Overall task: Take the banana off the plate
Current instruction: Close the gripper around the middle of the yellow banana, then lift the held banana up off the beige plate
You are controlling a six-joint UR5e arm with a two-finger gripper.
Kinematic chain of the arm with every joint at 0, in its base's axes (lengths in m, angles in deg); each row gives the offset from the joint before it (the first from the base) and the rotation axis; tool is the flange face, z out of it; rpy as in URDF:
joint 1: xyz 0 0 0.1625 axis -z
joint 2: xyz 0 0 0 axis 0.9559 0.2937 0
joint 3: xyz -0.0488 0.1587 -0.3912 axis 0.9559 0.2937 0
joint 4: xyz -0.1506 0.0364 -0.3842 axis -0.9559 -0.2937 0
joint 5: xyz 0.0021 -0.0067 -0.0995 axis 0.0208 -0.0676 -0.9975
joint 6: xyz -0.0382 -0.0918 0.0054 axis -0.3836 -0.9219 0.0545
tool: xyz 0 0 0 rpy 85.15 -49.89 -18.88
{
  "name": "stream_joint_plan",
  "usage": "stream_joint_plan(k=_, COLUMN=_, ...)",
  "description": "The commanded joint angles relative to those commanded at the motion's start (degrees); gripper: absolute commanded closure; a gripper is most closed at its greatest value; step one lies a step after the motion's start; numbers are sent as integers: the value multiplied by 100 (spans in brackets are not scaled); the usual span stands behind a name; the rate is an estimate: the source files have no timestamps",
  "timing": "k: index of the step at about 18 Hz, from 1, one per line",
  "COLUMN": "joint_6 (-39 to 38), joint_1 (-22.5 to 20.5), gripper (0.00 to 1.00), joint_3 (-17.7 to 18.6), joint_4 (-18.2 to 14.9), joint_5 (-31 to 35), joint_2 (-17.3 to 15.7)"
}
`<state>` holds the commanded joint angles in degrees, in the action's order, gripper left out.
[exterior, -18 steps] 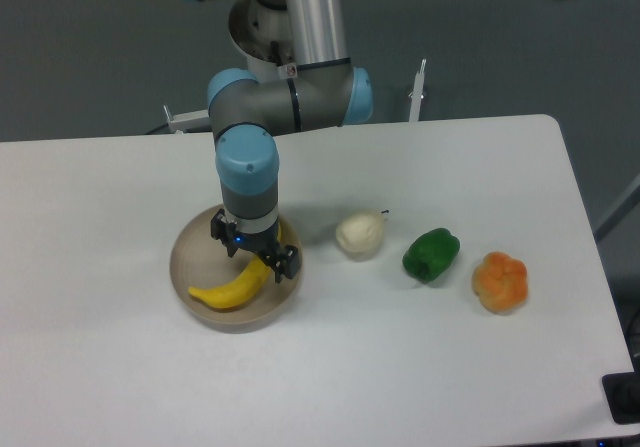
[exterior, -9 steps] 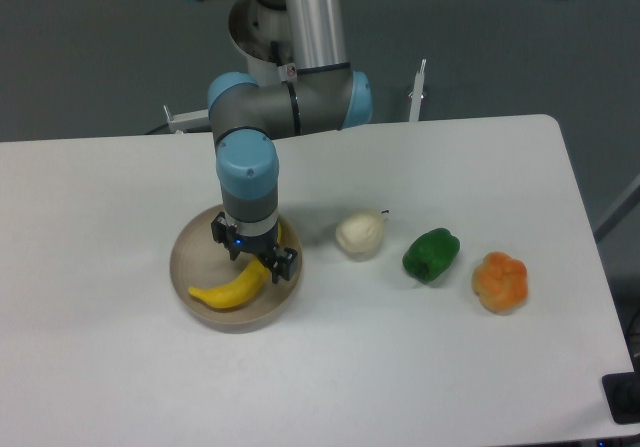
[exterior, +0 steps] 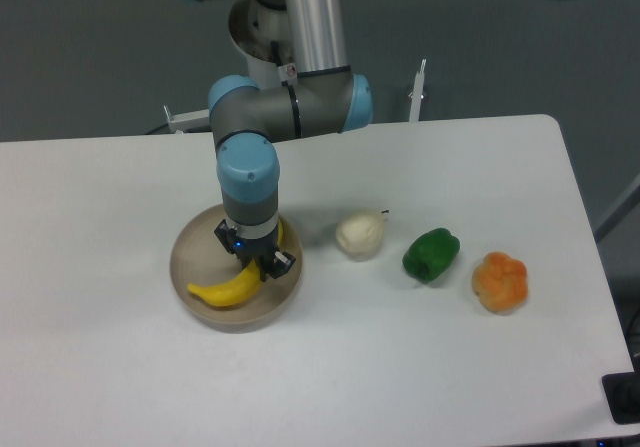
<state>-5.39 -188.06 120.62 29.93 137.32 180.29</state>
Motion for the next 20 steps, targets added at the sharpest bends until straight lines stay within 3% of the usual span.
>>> stream_joint_plan(k=8, joint_6=17, joint_1=-105, gripper=68, joint_3=-307, joint_4=-79, joint_5=-9, joint_2=-281)
stream_joint_plan(k=12, joint_6=228, joint_1=-491, gripper=68, joint_3=-623, joint_4=-210, joint_5=0, joint_2=-412)
stream_joint_plan(k=15, joint_6=569, joint_1=-807, gripper=68, joint_3=-1000, joint_4=-631, joint_5=-9, joint_2=-554)
stream_joint_plan(k=20, joint_6=1572, joint_1=-1388, gripper=68, joint_3=-1142, joint_4=-650, joint_5=0, joint_2=-554)
